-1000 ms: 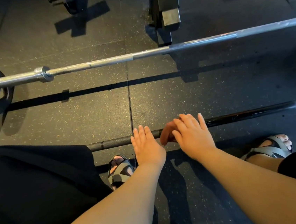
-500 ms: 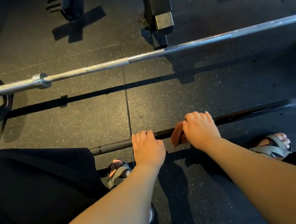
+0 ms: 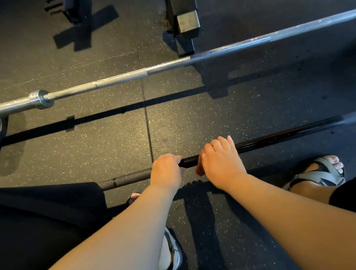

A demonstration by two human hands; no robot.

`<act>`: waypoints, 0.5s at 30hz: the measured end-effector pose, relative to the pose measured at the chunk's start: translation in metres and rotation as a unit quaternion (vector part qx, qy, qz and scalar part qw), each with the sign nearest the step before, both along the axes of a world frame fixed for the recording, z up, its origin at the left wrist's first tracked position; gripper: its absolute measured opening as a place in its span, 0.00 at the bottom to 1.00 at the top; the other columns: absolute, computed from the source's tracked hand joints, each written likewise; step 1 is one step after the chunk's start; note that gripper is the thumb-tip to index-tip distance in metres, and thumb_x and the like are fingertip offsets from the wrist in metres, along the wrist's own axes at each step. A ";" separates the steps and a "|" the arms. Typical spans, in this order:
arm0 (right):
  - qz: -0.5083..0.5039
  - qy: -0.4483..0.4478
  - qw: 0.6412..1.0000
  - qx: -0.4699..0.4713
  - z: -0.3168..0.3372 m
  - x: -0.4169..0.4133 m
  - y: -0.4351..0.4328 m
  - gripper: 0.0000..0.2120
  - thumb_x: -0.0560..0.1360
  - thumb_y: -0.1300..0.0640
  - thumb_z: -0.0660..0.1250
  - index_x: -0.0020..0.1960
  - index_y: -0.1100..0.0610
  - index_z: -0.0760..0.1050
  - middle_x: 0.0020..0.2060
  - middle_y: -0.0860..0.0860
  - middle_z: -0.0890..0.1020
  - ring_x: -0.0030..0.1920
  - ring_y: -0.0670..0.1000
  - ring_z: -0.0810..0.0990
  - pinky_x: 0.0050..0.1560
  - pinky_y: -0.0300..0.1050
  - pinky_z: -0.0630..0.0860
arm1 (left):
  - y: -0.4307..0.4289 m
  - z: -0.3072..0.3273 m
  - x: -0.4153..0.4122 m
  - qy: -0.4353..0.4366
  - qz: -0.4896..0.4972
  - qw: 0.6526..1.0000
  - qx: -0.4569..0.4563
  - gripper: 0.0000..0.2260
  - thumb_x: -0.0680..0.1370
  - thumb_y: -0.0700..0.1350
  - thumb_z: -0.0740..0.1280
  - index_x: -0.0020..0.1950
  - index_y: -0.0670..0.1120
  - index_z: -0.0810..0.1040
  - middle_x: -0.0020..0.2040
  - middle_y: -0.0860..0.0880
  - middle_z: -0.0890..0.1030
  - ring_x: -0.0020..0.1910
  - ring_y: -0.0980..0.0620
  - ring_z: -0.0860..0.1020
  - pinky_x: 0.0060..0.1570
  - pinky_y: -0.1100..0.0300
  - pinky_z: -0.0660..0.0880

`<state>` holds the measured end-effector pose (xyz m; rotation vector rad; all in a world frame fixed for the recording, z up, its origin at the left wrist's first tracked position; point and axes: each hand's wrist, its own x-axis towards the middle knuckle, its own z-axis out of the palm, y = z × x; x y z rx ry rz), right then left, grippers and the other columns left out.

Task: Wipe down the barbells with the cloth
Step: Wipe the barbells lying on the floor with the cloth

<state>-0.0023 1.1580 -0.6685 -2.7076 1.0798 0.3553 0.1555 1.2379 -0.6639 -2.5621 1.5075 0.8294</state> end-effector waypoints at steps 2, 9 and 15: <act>-0.013 -0.032 0.999 0.003 -0.002 -0.001 0.007 0.22 0.84 0.49 0.49 0.71 0.58 0.70 0.68 0.57 0.73 0.73 0.62 0.65 0.79 0.64 0.54 | 0.002 -0.002 -0.003 -0.027 0.002 0.999 -0.037 0.11 0.80 0.46 0.69 0.62 0.48 0.82 0.48 0.48 0.74 0.53 0.44 0.75 0.51 0.52 0.72; 0.016 -0.054 0.998 -0.017 -0.005 -0.028 -0.018 0.19 0.84 0.49 0.53 0.69 0.53 0.73 0.66 0.51 0.74 0.72 0.56 0.69 0.79 0.65 0.52 | 0.011 -0.012 -0.020 -0.005 0.046 0.992 -0.116 0.10 0.80 0.40 0.68 0.61 0.45 0.79 0.54 0.47 0.78 0.59 0.43 0.74 0.59 0.53 0.70; 0.016 -0.066 0.997 0.030 -0.003 0.006 0.019 0.26 0.85 0.47 0.45 0.79 0.58 0.61 0.77 0.56 0.66 0.81 0.61 0.53 0.80 0.60 0.43 | 0.016 -0.019 -0.040 -0.063 0.036 0.996 -0.042 0.39 0.80 0.42 0.67 0.83 0.42 0.46 0.84 0.43 0.45 0.82 0.44 0.42 0.80 0.47 0.36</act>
